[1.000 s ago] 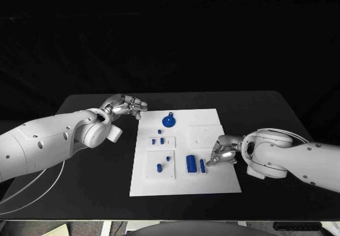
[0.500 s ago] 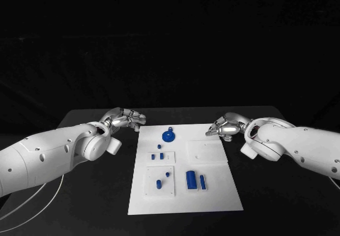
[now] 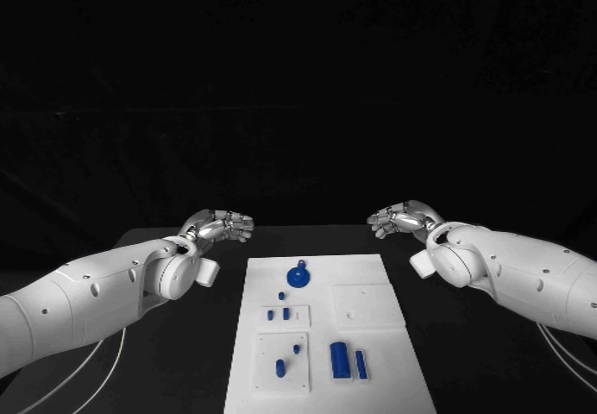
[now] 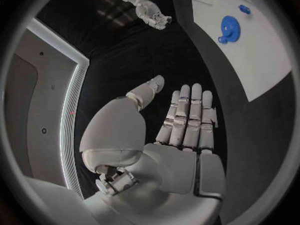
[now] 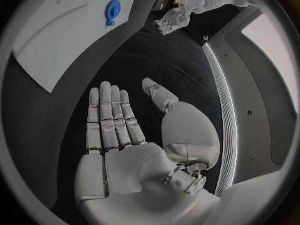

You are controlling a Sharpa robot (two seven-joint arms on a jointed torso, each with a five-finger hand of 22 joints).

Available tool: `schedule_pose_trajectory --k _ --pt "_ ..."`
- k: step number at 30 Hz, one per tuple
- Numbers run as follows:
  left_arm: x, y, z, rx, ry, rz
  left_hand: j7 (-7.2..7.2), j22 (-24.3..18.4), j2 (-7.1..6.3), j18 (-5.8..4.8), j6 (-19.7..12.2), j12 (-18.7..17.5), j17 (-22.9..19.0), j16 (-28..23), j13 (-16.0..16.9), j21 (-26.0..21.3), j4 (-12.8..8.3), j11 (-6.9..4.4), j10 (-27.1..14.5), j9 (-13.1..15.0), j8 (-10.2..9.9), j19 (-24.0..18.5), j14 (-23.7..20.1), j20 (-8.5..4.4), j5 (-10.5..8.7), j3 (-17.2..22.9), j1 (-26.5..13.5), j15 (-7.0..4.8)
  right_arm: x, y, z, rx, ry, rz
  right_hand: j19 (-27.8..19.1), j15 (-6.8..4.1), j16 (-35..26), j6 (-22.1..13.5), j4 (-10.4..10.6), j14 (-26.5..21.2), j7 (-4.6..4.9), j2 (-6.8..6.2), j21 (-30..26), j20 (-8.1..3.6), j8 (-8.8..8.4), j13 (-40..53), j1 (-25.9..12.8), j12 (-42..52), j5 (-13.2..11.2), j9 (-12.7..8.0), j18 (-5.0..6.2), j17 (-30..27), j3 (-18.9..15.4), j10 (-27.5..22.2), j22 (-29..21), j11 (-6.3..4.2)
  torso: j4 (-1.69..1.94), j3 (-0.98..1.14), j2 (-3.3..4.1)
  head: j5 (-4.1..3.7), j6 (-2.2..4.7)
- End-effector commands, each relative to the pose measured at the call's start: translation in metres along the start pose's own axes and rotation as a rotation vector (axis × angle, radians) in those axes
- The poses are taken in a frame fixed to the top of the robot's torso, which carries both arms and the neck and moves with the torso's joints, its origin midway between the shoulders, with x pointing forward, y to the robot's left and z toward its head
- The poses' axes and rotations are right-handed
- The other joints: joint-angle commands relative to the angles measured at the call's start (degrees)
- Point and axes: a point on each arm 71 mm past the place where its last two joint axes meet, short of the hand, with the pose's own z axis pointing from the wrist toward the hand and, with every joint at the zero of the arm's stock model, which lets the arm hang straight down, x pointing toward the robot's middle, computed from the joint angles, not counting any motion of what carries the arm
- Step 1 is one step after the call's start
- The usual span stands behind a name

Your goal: Assemble the parts on the task board

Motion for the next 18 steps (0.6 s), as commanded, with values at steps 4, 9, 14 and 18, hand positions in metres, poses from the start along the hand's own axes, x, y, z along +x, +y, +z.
schedule_pose_trajectory --k 4,9,14,18 --pt "-0.002 -0.007 0.006 0.079 -0.050 -0.100 -1.00 -0.36 -0.13 -0.88 -3.05 -0.31 -1.71 -4.45 -2.41 -3.84 -0.16 -0.60 -5.61 -0.65 -1.36 -5.77 -6.45 1.23 -1.65 -1.45 -0.86 0.59 0.006 -0.014 0.005 -0.020 0.012 0.148 -4.94 2.57 -8.01 -1.70 0.17 -3.46 -0.36 1.16 -6.12 2.26 -0.18 -11.97 0.41 -8.57 0.08 -1.41 -1.04 -5.89 -1.85 0.83 -3.91 1.42 0.07 0.20 0.03 0.11 2.10" --pt "0.001 -0.007 0.008 0.078 -0.039 -0.103 -1.58 -0.19 -0.06 -0.88 -4.40 -0.15 -1.80 -5.05 -3.16 -4.89 -0.50 -1.04 -7.49 -0.75 -1.71 -6.71 -7.43 1.49 -2.01 -4.03 -2.19 0.54 0.012 -0.017 0.005 -0.023 0.025 0.165 -6.22 3.01 -10.09 -1.96 0.19 -3.32 -0.30 1.99 -8.40 3.25 0.32 -17.63 0.78 -11.65 1.86 -2.47 -0.81 -8.89 -3.07 2.98 -5.30 1.62 0.10 0.41 0.19 0.53 3.34" --pt "0.005 -0.001 0.005 0.044 -0.045 -0.070 -9.82 -27.94 7.02 -0.88 -47.49 -3.86 -23.35 -25.36 -7.17 -28.90 12.74 -8.24 -62.66 -29.36 -14.73 -35.10 -47.37 -2.15 -5.27 -32.93 -62.19 -8.09 0.013 -0.020 0.002 0.008 -0.013 0.124 -37.58 -5.91 -28.62 -50.99 16.71 -52.50 -10.03 5.59 -30.44 -7.94 -10.13 -34.17 -53.39 -19.94 -12.87 -35.14 -10.29 -38.07 -32.26 -53.31 -59.69 -7.62 -0.14 0.00 -0.67 0.27 1.78" --pt "0.015 0.004 -0.001 0.048 -0.064 -0.081 -9.82 -70.95 7.02 -0.88 -47.49 -3.86 -23.35 -25.36 -7.17 -28.90 12.74 -8.24 -62.66 -29.36 -14.73 -35.10 -47.37 -2.15 -5.27 -32.93 -62.19 -8.09 0.024 -0.019 -0.003 -0.014 -0.030 0.159 -37.58 -5.91 -28.62 -50.99 16.71 -52.50 -10.03 5.59 -30.44 -7.94 -10.13 -34.17 -53.39 -19.94 -12.87 -35.14 -10.29 -38.07 -32.26 -53.31 -59.69 -7.62 -0.56 -0.50 -2.26 0.16 0.29"
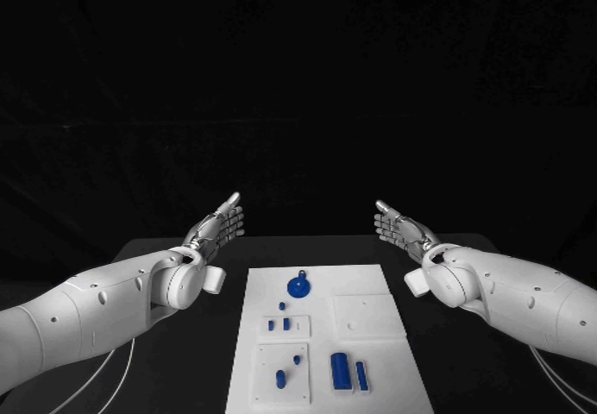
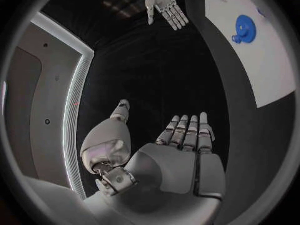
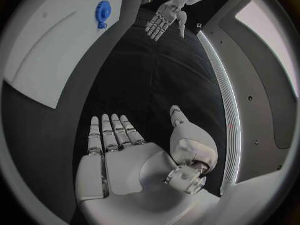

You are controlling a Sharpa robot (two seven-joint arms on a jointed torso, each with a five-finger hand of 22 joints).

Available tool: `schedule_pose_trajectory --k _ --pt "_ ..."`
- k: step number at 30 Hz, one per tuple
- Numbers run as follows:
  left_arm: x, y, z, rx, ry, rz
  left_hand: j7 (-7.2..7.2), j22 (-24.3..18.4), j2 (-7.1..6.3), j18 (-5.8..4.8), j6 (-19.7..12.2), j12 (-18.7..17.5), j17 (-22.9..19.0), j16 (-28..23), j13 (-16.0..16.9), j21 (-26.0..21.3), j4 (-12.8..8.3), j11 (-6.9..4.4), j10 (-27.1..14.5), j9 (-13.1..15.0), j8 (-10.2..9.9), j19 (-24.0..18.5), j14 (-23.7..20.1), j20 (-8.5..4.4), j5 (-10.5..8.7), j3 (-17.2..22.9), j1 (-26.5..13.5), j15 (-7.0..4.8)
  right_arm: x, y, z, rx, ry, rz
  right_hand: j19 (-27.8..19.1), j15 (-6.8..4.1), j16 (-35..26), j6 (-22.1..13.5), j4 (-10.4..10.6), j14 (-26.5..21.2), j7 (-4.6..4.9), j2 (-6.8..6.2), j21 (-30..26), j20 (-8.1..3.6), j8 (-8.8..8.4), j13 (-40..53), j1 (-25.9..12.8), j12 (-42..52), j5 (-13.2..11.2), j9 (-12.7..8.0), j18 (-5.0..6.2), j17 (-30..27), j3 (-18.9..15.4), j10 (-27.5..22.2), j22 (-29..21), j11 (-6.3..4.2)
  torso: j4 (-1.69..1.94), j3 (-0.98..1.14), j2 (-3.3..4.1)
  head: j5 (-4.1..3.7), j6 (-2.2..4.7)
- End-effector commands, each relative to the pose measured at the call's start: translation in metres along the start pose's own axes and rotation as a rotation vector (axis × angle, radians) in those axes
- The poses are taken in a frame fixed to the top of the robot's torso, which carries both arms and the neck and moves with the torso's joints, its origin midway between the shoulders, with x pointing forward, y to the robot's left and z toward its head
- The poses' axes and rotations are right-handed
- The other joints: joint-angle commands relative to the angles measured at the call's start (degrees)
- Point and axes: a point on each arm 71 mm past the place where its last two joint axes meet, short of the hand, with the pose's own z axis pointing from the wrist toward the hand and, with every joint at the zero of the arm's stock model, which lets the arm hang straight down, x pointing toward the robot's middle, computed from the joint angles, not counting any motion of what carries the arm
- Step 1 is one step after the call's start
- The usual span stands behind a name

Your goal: Assemble the parts on the task board

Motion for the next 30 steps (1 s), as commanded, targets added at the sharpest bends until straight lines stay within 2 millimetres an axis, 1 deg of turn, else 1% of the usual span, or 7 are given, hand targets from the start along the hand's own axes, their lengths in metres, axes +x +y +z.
schedule_pose_trajectory --k 1,3,6,8,14,20,30 --pt "0.010 0.003 -0.006 0.021 -0.040 -0.001 -2.55 -47.19 2.17 -0.89 -13.31 -1.15 -6.66 -6.29 -1.25 -7.42 4.09 -2.23 -17.05 -8.85 -4.02 -8.78 -12.35 -1.12 -1.14 -8.93 -24.59 -2.67 0.010 0.002 -0.005 -0.039 -0.040 0.041 -9.61 -2.75 -5.66 -15.00 5.05 -15.05 -2.97 1.05 -6.75 -3.46 -3.21 -5.07 -16.58 -2.54 -4.53 -10.01 -2.97 -8.93 -8.92 -17.22 -16.65 -2.84 -0.56 -0.69 -2.14 -0.13 -1.78" --pt "0.017 0.006 -0.012 0.025 -0.056 -0.009 -2.55 -47.19 2.17 -0.89 -13.31 -1.15 -6.66 -6.29 -1.25 -7.42 4.09 -2.23 -17.05 -8.85 -4.02 -8.78 -12.35 -1.12 -1.14 -8.93 -24.59 -2.67 0.018 0.002 -0.010 -0.054 -0.053 0.068 -9.61 -2.75 -5.66 -15.00 5.05 -15.05 -2.97 1.05 -6.75 -3.46 -3.21 -5.07 -16.58 -2.54 -4.53 -10.01 -2.97 -8.93 -8.92 -17.22 -16.65 -2.84 -0.78 -0.95 -2.96 -0.18 -2.54" --pt "0.033 0.013 -0.025 0.032 -0.089 -0.023 -2.55 -47.19 2.17 -0.89 -13.31 -1.15 -6.66 -6.29 -1.25 -7.42 4.09 -2.23 -17.05 -8.85 -4.02 -8.78 -12.35 -1.12 -1.14 -8.93 -24.59 -2.67 0.035 0.003 -0.021 -0.080 -0.082 0.123 -9.61 -2.75 -5.66 -15.00 5.05 -15.05 -2.97 1.05 -6.75 -3.46 -3.21 -5.07 -16.58 -2.54 -4.53 -10.01 -2.97 -8.93 -8.92 -17.22 -16.65 -2.84 -1.01 -1.23 -3.83 -0.24 -3.36" --pt "0.043 0.016 -0.036 0.037 -0.113 -0.031 -2.55 -47.19 2.17 -0.89 -13.31 -1.15 -6.66 -6.29 -1.25 -7.42 4.09 -2.23 -17.05 -8.85 -4.02 -8.78 -12.35 -1.12 -1.14 -8.93 -24.59 -2.67 0.047 0.004 -0.030 -0.094 -0.103 0.161 -9.61 -2.75 -5.66 -15.00 5.05 -15.05 -2.97 1.05 -6.75 -3.46 -3.21 -5.07 -16.58 -2.54 -4.53 -10.01 -2.97 -8.93 -8.92 -17.22 -16.65 -2.84 -1.06 -1.29 -4.02 -0.26 -3.54" --pt "0.068 0.020 -0.065 0.046 -0.176 -0.046 -2.55 -47.19 2.17 -0.89 -13.31 -1.15 -6.66 -6.29 -1.25 -7.42 4.09 -2.23 -17.05 -8.85 -4.02 -8.78 -12.35 -1.12 -1.14 -8.93 -24.59 -2.67 0.078 0.008 -0.060 -0.114 -0.168 0.256 -9.61 -2.75 -5.66 -15.00 5.05 -15.05 -2.97 1.05 -6.75 -3.46 -3.21 -5.07 -16.58 -2.54 -4.53 -10.01 -2.97 -8.93 -8.92 -17.22 -16.65 -2.84 -1.06 -1.30 -4.03 -0.26 -3.55" --pt "0.080 0.020 -0.081 0.050 -0.208 -0.051 -2.55 -47.19 2.17 -0.89 -13.31 -1.15 -6.66 -6.29 -1.25 -7.42 4.09 -2.23 -17.05 -8.85 -4.02 -8.78 -12.35 -1.12 -1.14 -8.93 -24.59 -2.67 0.095 0.012 -0.081 -0.112 -0.206 0.303 -9.61 -2.75 -5.66 -15.00 5.05 -15.05 -2.97 1.05 -6.75 -3.46 -3.21 -5.07 -16.58 -2.54 -4.53 -10.01 -2.97 -8.93 -8.92 -17.22 -16.65 -2.84 -1.06 -1.30 -4.03 -0.26 -3.55" --pt "0.082 0.020 -0.083 0.051 -0.213 -0.051 -2.55 -47.19 2.17 -0.89 -13.31 -1.15 -6.66 -6.29 -1.25 -7.42 4.09 -2.23 -17.05 -8.85 -4.02 -8.78 -12.35 -1.12 -1.14 -8.93 -24.59 -2.67 0.100 0.013 -0.088 -0.109 -0.218 0.315 -9.61 -2.75 -5.66 -15.00 5.05 -15.05 -2.97 1.05 -6.75 -3.46 -3.21 -5.07 -16.58 -2.54 -4.53 -10.01 -2.97 -8.93 -8.92 -17.22 -16.65 -2.84 -1.06 -1.30 -4.03 -0.26 -3.55"
